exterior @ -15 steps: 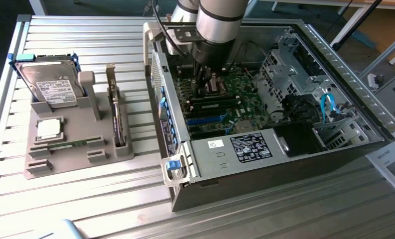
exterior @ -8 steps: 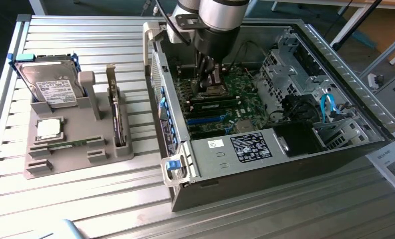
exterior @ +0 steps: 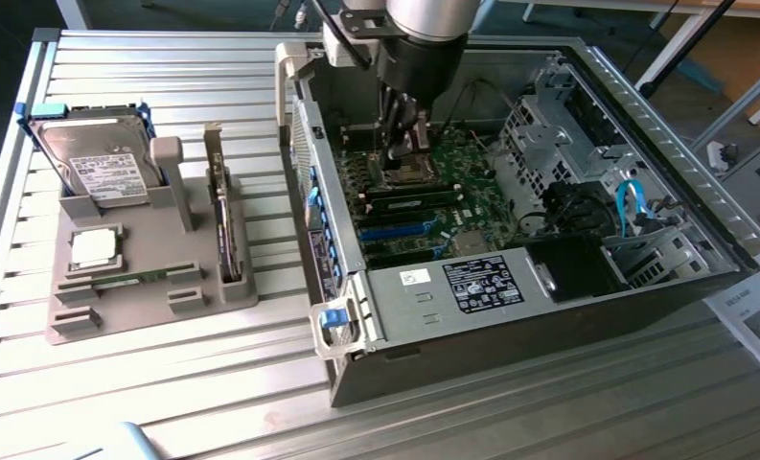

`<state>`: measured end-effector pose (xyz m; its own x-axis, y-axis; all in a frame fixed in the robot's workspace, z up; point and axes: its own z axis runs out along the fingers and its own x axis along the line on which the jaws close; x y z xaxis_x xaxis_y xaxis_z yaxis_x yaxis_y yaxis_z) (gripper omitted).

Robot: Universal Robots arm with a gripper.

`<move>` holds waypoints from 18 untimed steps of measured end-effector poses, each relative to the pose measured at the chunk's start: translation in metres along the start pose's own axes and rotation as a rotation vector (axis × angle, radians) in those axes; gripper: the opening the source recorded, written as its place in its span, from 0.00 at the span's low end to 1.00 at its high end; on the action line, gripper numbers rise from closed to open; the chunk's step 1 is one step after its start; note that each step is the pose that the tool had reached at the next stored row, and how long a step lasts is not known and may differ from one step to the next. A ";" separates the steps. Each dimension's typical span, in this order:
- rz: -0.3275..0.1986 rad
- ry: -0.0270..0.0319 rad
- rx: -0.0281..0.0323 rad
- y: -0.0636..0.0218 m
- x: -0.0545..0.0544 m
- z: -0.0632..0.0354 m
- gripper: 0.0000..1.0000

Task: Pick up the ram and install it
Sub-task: 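Press down the ram until it locks into place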

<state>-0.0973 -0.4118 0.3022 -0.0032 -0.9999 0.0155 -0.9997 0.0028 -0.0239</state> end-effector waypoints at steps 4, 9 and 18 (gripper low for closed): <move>0.000 0.0001 0.0000 -0.0070 0.000 0.0001 0.10; 0.000 0.0001 -0.0017 -0.0283 0.000 0.0006 0.10; 0.000 0.0000 -0.0087 -0.0648 0.000 0.0015 0.10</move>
<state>-0.0325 -0.4118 0.3022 -0.0031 -0.9999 0.0156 -0.9999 0.0028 -0.0151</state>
